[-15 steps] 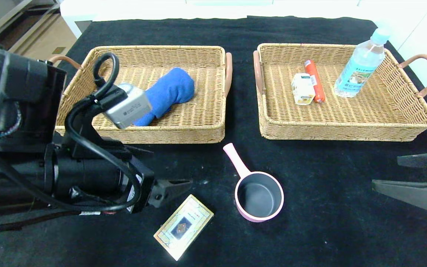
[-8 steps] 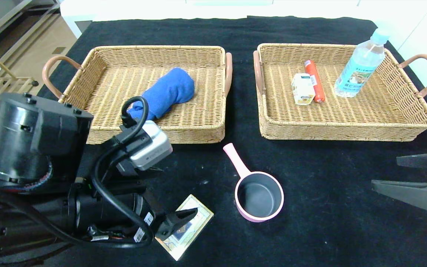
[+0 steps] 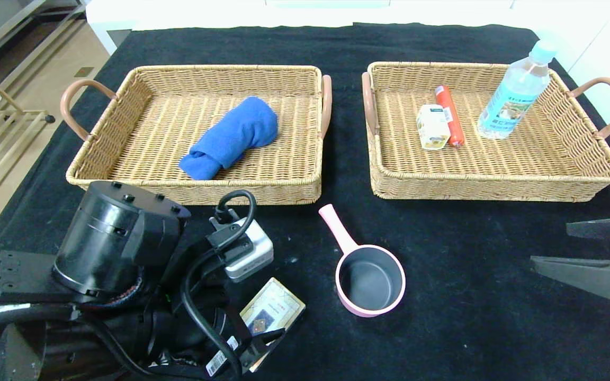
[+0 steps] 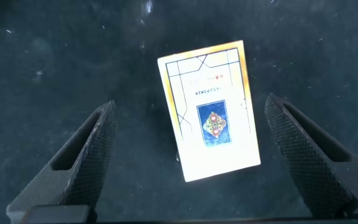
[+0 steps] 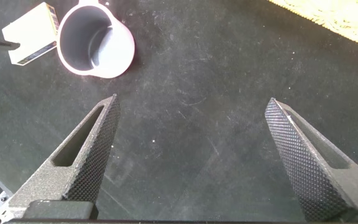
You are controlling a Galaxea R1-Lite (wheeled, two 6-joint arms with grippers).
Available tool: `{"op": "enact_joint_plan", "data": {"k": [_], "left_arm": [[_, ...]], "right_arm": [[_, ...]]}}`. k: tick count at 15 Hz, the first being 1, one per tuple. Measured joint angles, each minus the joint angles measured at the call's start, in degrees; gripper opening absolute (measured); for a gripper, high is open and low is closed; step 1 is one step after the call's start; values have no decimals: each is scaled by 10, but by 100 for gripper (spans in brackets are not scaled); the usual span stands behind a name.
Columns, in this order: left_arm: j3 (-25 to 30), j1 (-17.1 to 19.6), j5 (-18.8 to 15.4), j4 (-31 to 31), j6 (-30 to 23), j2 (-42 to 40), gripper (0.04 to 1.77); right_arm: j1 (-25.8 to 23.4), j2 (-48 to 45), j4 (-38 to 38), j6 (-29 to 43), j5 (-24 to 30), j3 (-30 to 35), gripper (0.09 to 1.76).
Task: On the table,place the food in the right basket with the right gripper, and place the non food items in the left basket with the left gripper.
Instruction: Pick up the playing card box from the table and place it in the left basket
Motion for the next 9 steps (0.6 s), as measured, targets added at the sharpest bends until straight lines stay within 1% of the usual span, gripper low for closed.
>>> {"op": "enact_joint_plan", "data": {"k": [3,5,9], "left_arm": [[6,-15,23,1,-4,11,172],[10,-24,33,1,-6,18,172],[12,-33,56,0,-12,33,172]], "right_arm": [[0,1,0,0,0,0,171],[0,1,0,0,0,0,171],[0,1,0,0,-1,0,171]]}}
